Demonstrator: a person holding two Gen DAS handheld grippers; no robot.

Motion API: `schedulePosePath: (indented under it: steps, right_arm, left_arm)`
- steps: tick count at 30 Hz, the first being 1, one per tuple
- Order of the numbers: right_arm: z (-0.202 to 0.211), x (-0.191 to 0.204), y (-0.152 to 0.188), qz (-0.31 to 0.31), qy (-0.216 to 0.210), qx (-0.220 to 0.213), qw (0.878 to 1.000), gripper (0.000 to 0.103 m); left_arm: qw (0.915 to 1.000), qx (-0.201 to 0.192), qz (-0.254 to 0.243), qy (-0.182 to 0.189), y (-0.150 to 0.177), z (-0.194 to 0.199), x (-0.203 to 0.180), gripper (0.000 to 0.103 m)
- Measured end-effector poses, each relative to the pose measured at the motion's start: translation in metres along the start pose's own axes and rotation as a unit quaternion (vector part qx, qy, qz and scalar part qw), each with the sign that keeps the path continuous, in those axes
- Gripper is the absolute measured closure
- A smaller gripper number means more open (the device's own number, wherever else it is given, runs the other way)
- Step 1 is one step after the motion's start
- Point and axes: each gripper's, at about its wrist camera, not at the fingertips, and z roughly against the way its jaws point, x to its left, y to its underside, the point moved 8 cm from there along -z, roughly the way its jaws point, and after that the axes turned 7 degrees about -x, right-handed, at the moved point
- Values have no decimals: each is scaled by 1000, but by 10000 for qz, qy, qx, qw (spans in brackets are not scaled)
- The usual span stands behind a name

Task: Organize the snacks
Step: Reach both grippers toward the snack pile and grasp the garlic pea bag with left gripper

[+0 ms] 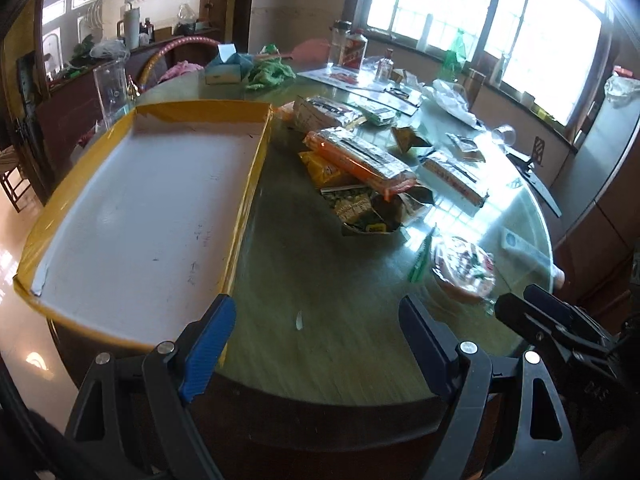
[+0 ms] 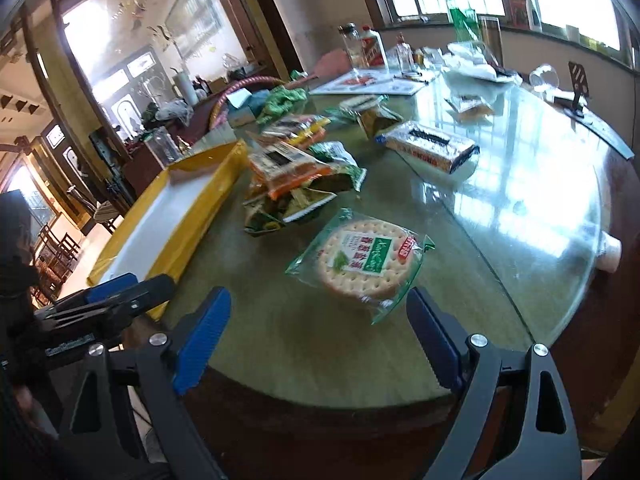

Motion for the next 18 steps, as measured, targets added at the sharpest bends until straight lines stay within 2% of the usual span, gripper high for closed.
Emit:
schedulePosePath:
  steps: [3,10,15,18]
  right_arm:
    - [-17,-11,-9,-41,-11,135,9999,14]
    - [-59,-31,-39,-115,-374,333,9987,14]
    - [-87,-42,-30,-126,-627,862,9942,13]
    - [-76,-33,-23,181,-806,875,9927,13]
  left_arm:
    - [9999,76,24,144,-8,-12,-3,19]
    - [9995,201,-212,138,-37,-49,-18,19]
    - [9981,561,17,239,-51,-90,-23,21]
    - [9962,767,185,365,-50,-105,-26,28]
